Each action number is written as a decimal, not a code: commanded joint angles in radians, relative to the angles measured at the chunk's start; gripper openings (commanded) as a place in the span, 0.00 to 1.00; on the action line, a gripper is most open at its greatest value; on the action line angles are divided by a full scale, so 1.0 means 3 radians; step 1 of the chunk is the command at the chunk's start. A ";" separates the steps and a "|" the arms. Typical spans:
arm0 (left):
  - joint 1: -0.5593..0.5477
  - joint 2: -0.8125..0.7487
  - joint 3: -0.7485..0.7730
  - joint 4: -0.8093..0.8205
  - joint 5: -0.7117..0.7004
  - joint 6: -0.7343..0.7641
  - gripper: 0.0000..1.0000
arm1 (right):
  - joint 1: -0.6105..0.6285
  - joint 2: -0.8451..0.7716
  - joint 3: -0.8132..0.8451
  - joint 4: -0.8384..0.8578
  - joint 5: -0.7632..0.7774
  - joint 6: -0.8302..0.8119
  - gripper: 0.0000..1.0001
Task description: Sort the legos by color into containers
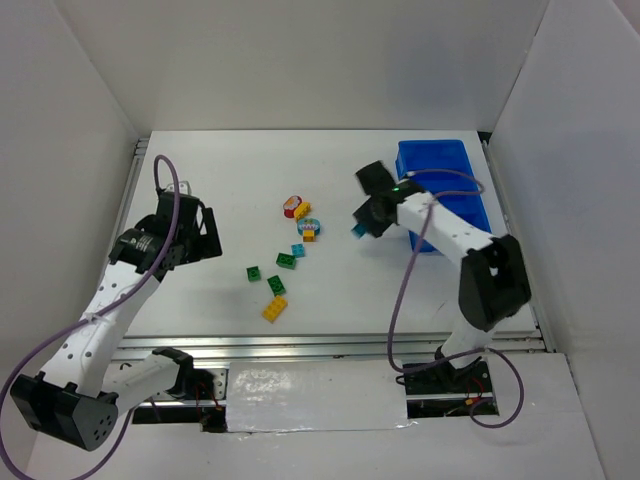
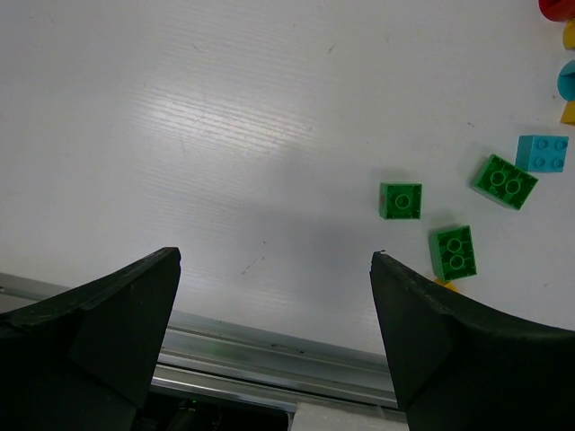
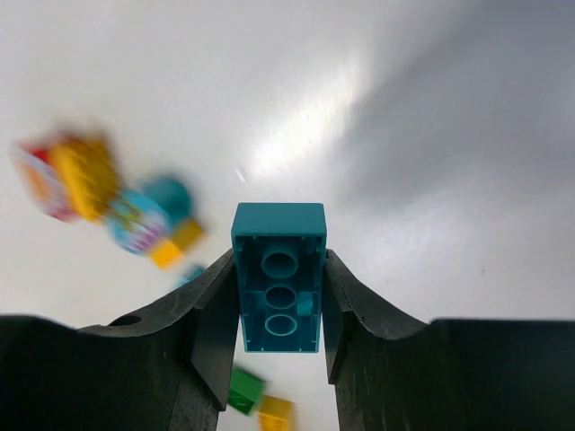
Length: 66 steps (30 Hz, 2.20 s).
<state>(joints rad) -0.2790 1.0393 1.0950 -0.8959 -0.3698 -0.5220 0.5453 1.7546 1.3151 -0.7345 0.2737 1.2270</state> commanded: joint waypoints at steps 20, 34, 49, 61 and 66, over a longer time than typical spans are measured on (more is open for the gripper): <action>0.0015 -0.0013 -0.0066 0.0113 0.0292 0.0186 1.00 | -0.1956 0.1141 0.2155 -0.0308 -0.0043 -0.0695 0.03; 0.0015 0.0089 0.0001 0.0154 0.0292 0.0181 0.99 | -0.2032 0.1632 0.2831 -0.0410 -0.0135 -0.0823 0.60; 0.0020 0.0110 -0.0188 0.0194 0.0435 0.0053 0.99 | -0.1451 0.0294 0.2096 0.0045 -0.0452 -0.1747 0.82; 0.0020 0.0002 -0.0209 0.0164 0.0379 -0.0172 0.99 | 0.0518 -0.0066 0.0944 0.0071 -0.0674 -0.2069 0.83; 0.0015 -0.0023 -0.0239 0.0123 0.0420 -0.0203 0.97 | 0.0993 0.0481 0.1307 -0.0017 -0.0805 -0.2570 0.81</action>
<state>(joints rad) -0.2779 1.0557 1.0248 -0.8608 -0.2481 -0.5583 0.7677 1.8648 1.6512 -0.7357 0.0864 0.5793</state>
